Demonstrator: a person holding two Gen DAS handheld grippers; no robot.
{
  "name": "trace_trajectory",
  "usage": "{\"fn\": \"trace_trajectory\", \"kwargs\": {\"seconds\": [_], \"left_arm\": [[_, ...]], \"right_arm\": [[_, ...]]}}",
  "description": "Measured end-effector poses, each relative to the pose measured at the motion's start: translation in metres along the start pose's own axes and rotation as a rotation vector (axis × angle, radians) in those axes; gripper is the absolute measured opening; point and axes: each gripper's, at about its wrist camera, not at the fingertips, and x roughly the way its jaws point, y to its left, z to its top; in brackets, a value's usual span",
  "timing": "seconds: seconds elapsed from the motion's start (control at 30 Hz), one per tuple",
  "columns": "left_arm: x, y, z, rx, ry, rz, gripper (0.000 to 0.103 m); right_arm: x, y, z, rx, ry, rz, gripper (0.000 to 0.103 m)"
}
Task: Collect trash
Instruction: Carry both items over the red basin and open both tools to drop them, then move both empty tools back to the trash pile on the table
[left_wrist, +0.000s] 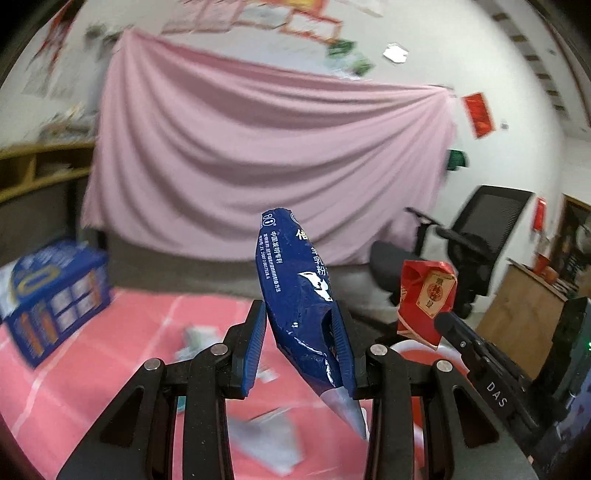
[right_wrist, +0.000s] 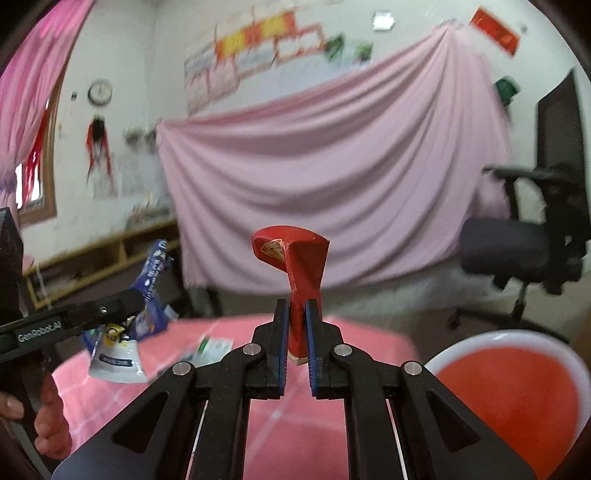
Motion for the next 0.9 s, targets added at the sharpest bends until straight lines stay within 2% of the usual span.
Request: {"fn": "trace_trajectory", "kwargs": {"seconds": [0.13,0.2,0.37,0.47,0.67,0.77,0.83,0.9], "left_arm": [[0.014,-0.052,0.007,0.069,-0.023,-0.103,0.031],[0.022,-0.074,0.008,0.092,-0.022,-0.144,0.031],[0.052,-0.118,0.001,0.122,0.033,-0.219,0.031],[0.080,-0.138,-0.011,0.136,0.108,-0.236,0.032],[0.126,-0.150,-0.030,0.075,0.273,-0.252,0.032],[0.140,-0.148,-0.033,0.042,0.328,-0.253,0.033],[0.147,-0.145,-0.031,0.021,0.353,-0.246,0.040],[0.147,-0.137,-0.028,0.000,0.361,-0.242,0.040]], "right_arm": [[-0.030,-0.025,0.014,0.008,-0.090,-0.090,0.007],[-0.036,-0.036,0.016,0.017,-0.100,-0.121,0.007],[-0.052,-0.077,0.005,0.057,-0.082,-0.203,0.007],[-0.055,-0.097,0.000,0.088,-0.049,-0.232,0.007],[-0.051,-0.123,-0.012,0.125,0.045,-0.272,0.009],[-0.046,-0.131,-0.019,0.141,0.085,-0.286,0.009],[-0.044,-0.132,-0.022,0.145,0.104,-0.290,0.009],[-0.045,-0.133,-0.022,0.147,0.109,-0.291,0.010]]}}
